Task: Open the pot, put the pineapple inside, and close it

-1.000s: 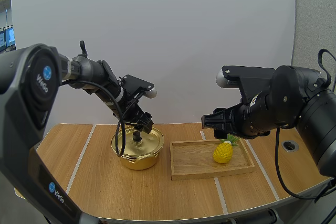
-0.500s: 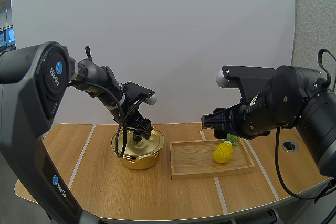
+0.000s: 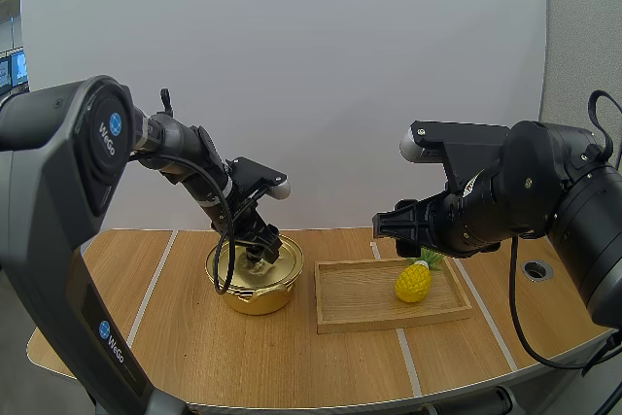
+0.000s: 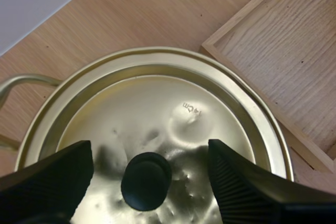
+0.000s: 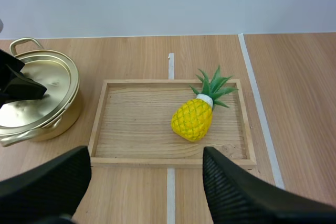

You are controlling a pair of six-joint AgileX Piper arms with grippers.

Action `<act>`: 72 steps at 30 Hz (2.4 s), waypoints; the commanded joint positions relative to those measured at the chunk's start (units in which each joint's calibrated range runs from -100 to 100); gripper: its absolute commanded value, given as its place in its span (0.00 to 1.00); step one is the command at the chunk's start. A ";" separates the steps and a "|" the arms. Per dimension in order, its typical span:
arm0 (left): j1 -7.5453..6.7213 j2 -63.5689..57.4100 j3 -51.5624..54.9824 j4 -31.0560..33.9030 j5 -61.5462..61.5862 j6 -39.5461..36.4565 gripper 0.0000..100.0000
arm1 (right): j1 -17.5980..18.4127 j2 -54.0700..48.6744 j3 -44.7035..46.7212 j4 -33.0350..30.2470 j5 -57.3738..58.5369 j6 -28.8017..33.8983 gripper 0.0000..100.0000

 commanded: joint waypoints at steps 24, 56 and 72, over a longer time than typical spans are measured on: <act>-0.12 -6.64 -2.37 5.91 3.94 -6.55 0.00 | -0.19 -0.27 -0.36 -0.43 -0.33 0.00 1.00; -0.12 -29.50 -50.19 11.57 -2.45 -7.91 0.00 | -0.19 -0.27 -0.36 1.68 -0.99 0.00 1.00; -0.12 -29.50 -53.72 12.81 -21.80 -7.14 0.00 | -0.19 -0.27 -0.36 0.90 -1.65 3.53 1.00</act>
